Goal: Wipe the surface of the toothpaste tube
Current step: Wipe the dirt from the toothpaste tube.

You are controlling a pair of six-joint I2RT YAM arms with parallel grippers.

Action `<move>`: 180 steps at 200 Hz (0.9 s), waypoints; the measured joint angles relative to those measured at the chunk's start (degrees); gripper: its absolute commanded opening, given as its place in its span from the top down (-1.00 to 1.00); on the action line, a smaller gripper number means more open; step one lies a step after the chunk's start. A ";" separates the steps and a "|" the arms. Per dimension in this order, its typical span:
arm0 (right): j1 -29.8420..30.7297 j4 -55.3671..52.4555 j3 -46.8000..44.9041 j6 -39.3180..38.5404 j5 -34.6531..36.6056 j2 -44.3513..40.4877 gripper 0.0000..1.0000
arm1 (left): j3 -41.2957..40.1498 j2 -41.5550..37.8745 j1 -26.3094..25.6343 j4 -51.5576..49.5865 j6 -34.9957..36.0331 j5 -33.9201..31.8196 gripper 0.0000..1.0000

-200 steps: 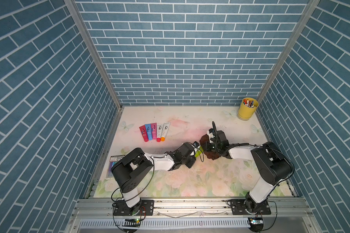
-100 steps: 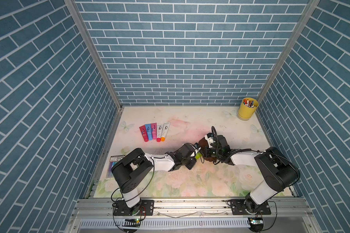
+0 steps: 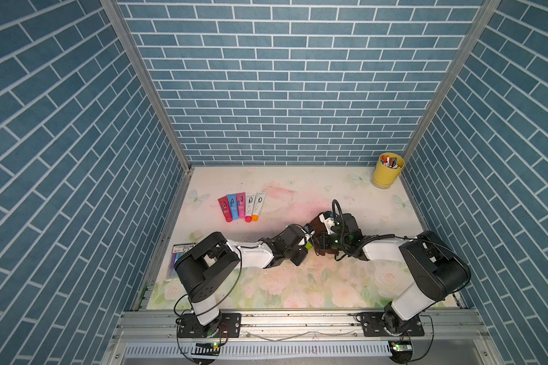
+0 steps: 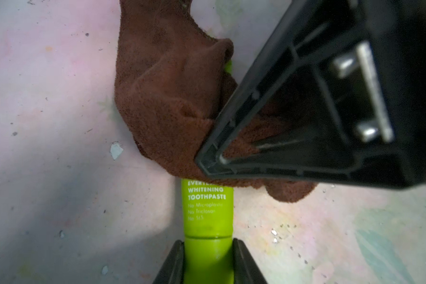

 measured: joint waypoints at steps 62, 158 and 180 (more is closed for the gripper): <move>-6.58 -6.86 0.04 -0.83 4.52 -1.40 1.00 | -0.37 -0.07 0.00 1.16 0.00 0.09 1.00; 5.20 -9.86 -0.07 0.33 6.58 -5.62 1.00 | -0.44 -0.07 0.04 0.74 -0.09 0.15 1.00; 5.95 -9.77 -0.07 0.94 5.97 -5.62 1.00 | -0.44 -0.07 0.09 0.76 -0.17 0.31 1.00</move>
